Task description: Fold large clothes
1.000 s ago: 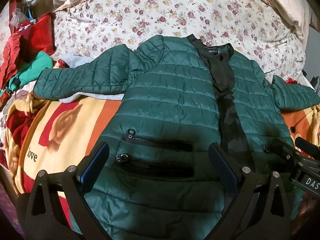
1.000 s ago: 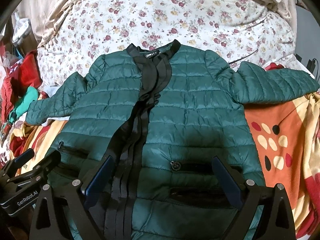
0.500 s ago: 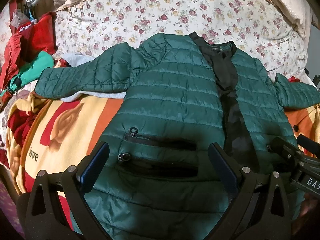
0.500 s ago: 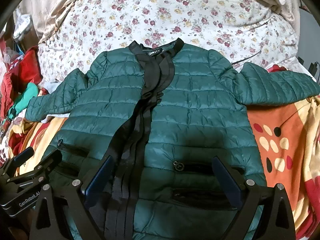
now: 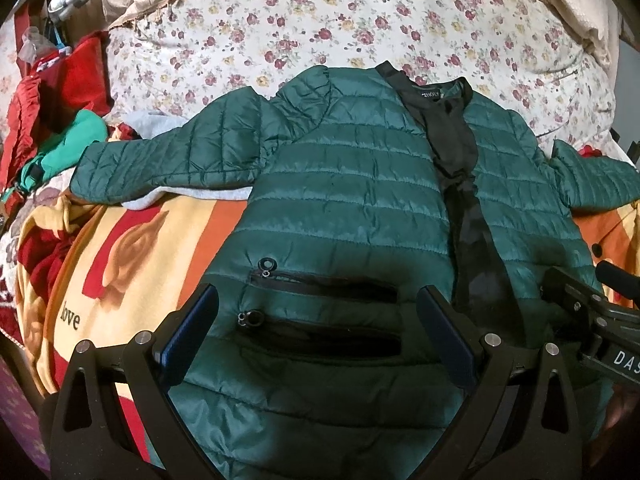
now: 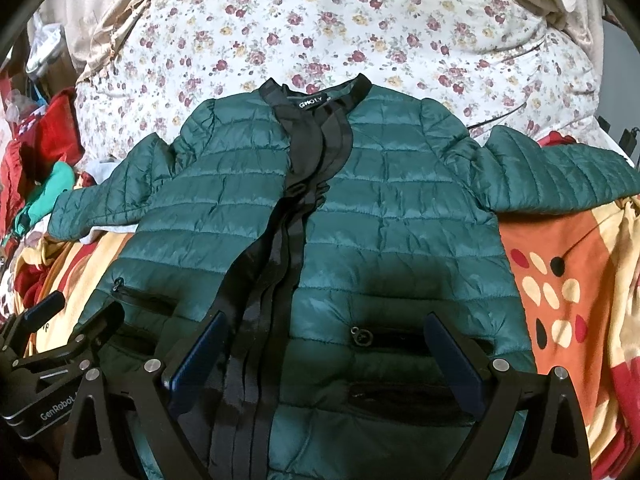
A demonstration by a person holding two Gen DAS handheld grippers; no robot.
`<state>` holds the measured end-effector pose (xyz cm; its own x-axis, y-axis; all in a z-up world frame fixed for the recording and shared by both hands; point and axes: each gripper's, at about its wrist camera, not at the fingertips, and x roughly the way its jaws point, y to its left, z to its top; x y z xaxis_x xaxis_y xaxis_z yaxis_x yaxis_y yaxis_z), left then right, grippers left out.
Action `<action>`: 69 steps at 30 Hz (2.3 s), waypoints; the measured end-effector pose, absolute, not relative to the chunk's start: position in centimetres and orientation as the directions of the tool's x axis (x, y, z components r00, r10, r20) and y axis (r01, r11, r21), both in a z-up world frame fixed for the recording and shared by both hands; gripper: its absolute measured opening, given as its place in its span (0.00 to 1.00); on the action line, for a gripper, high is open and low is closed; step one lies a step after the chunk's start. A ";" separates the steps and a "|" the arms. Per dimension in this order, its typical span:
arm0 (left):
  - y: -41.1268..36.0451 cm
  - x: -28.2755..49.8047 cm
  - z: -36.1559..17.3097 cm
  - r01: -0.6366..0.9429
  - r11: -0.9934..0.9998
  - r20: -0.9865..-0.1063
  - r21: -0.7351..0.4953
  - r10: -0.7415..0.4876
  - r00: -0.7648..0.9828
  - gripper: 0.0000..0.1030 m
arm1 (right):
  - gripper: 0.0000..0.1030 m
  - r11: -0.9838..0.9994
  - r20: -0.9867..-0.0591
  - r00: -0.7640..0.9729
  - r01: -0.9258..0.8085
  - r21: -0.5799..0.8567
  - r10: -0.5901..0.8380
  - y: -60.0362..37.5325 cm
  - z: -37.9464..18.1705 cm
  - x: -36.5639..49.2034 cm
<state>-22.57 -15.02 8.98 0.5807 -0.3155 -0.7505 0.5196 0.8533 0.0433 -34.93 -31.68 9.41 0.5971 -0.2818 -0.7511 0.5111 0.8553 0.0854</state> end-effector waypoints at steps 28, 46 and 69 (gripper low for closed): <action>-16.6 -19.4 12.8 0.505 0.862 -0.700 0.037 -0.339 0.629 0.97 | 0.95 0.842 -0.755 0.605 0.523 0.135 -0.255 -34.5 12.5 -31.5; -20.1 -16.1 15.3 0.521 0.853 -0.688 0.018 -0.368 0.626 0.97 | 0.95 0.838 -0.717 0.620 0.538 0.094 -0.317 -36.9 15.6 -28.2; -20.2 -12.5 12.4 0.470 0.882 -0.740 -0.021 -0.330 0.586 0.97 | 0.95 0.837 -0.758 0.583 0.540 0.091 -0.294 -37.5 12.8 -25.8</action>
<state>-12.55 -20.18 12.38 0.5859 -0.3299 -0.7402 0.4701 0.8824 -0.0212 -25.76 -37.53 12.75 0.5827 -0.2941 -0.7576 0.5403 0.8365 0.0908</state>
